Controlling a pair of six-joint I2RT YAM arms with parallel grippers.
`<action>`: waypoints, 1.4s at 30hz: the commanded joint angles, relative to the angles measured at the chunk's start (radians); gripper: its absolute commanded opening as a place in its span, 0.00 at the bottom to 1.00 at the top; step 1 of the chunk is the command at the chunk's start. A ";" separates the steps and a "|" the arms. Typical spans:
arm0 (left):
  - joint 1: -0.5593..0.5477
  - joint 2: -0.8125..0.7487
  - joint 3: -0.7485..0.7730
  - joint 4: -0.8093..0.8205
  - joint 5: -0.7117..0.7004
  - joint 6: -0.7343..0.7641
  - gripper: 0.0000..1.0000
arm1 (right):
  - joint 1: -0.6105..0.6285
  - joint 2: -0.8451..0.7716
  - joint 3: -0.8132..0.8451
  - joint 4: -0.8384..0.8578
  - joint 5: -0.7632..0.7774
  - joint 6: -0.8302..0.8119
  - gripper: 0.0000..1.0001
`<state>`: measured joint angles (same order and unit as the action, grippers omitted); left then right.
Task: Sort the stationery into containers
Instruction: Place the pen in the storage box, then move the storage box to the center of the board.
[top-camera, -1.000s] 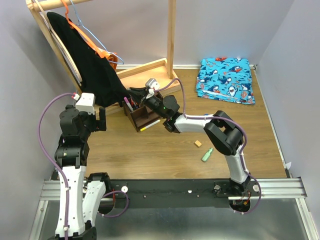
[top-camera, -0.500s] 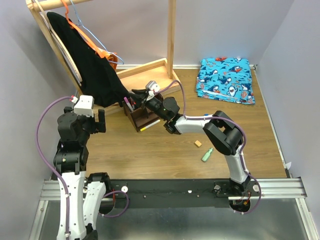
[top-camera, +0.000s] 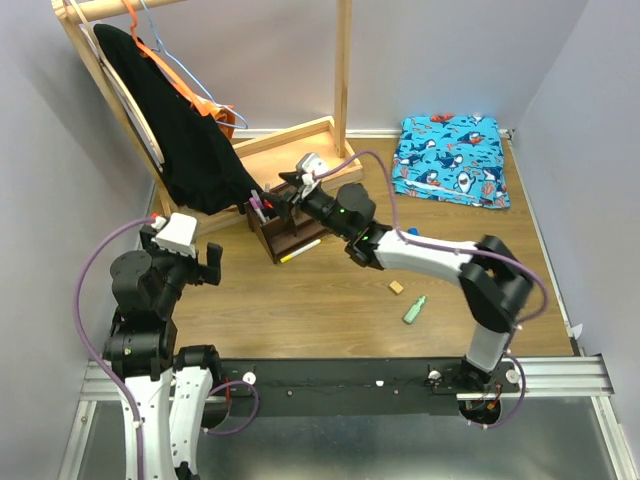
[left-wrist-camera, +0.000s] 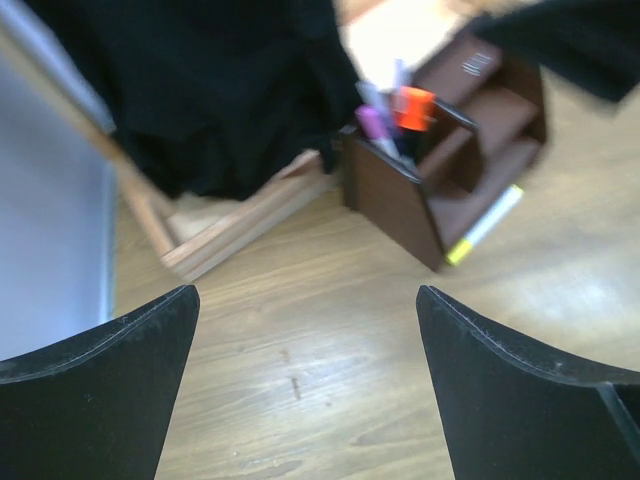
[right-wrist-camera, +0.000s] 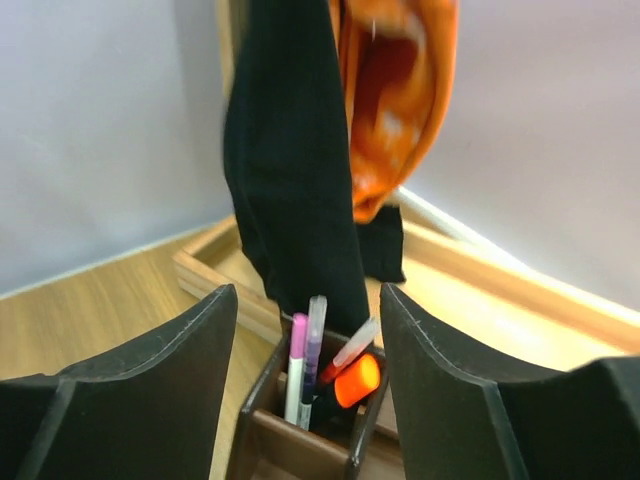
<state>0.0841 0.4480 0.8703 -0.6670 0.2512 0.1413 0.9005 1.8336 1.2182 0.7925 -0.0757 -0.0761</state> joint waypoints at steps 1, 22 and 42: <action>0.005 -0.058 -0.036 -0.075 0.229 0.107 0.99 | 0.008 -0.177 -0.064 -0.392 -0.126 -0.118 0.67; -0.015 -0.107 -0.014 -0.062 0.054 -0.037 0.99 | 0.017 0.069 0.070 -1.107 -0.372 -0.852 0.54; -0.015 -0.135 -0.063 -0.022 0.023 -0.055 0.99 | 0.011 0.233 0.194 -1.118 -0.322 -0.965 0.59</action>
<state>0.0708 0.3161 0.8230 -0.7048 0.2882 0.0994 0.9104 2.0190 1.3663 -0.3126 -0.4179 -1.0344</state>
